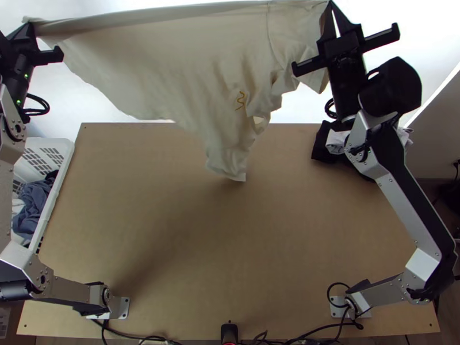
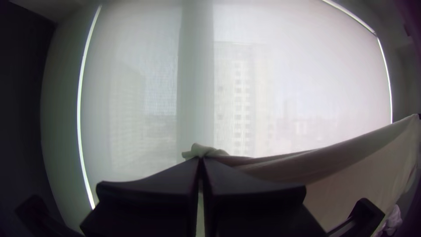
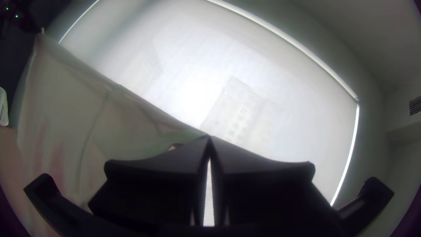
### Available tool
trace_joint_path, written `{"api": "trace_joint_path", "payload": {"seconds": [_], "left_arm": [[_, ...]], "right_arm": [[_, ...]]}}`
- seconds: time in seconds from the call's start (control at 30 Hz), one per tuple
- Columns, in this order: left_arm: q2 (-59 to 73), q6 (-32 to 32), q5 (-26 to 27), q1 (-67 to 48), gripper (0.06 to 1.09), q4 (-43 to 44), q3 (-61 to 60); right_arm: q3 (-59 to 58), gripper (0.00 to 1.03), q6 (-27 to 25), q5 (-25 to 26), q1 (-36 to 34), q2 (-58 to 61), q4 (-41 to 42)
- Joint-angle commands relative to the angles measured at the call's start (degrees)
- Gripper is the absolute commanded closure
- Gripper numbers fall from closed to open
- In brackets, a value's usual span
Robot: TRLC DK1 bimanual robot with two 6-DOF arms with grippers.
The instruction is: Fold the t-shirt
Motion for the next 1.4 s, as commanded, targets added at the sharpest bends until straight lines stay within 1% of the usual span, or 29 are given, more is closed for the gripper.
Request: {"api": "trace_joint_path", "payload": {"seconds": [0.0,0.07,0.13,0.23,0.33,0.4,0.43,0.53,0.67,0.83,0.93,1.03,1.17,1.3,1.37], "left_arm": [[-5.32,1.11,-0.64,0.14,1.05,0.37,-5.30],[-8.75,3.57,-0.37,0.49,1.05,1.52,-13.21],[-12.53,4.71,0.68,1.02,1.05,1.43,-20.42],[-20.09,6.21,5.43,2.08,1.05,-0.42,-31.67],[-27.47,9.72,10.00,1.20,1.05,-4.99,-41.69],[-31.25,11.13,11.58,-0.38,1.05,-9.56,-46.61],[-32.66,11.13,11.84,-1.35,1.05,-11.58,-48.54],[-35.82,10.78,13.34,-3.46,1.05,-18.79,-52.50],[-38.99,10.08,14.66,-6.89,1.05,-25.55,-56.36],[-43.91,10.08,15.01,-9.53,1.05,-32.76,-60.23],[-47.16,10.25,16.41,-9.44,1.05,-38.21,-61.20],[-50.32,12.10,18.00,-9.44,1.05,-45.15,-61.46],[-54.02,16.23,21.34,-10.05,1.05,-56.14,-62.43],[-54.89,19.22,21.51,-12.95,1.05,-64.14,-64.10],[-54.98,21.50,21.51,-14.45,1.05,-68.09,-64.98]], "right_arm": [[-5.66,1.00,-2.69,0.93,-1.25,-2.04,5.12],[-12.17,1.00,-2.69,0.76,-0.99,-5.38,4.95],[-19.11,1.00,-2.69,0.32,-0.02,-9.42,4.86],[-29.04,1.00,-2.78,-0.39,1.74,-16.19,4.51],[-38.80,1.00,-2.78,-1.00,4.11,-23.75,4.24],[-44.07,1.00,-2.43,-1.26,5.96,-28.40,3.36],[-45.83,1.00,-2.17,-1.44,7.27,-30.25,0.90],[-49.08,1.00,1.96,-1.53,8.59,-34.47,-7.89],[-50.31,1.00,7.59,-1.62,9.30,-37.63,-17.99],[-50.58,1.00,11.37,-1.70,10.96,-40.53,-29.15],[-50.93,1.00,14.27,-2.23,11.84,-41.85,-36.98],[-52.25,1.00,16.55,-3.29,12.81,-43.70,-43.48],[-53.39,1.00,18.05,-4.25,14.30,-45.28,-51.48],[-53.30,1.00,19.37,-5.13,15.97,-45.98,-59.39],[-53.39,1.00,19.81,-6.98,16.33,-46.33,-64.14]]}}
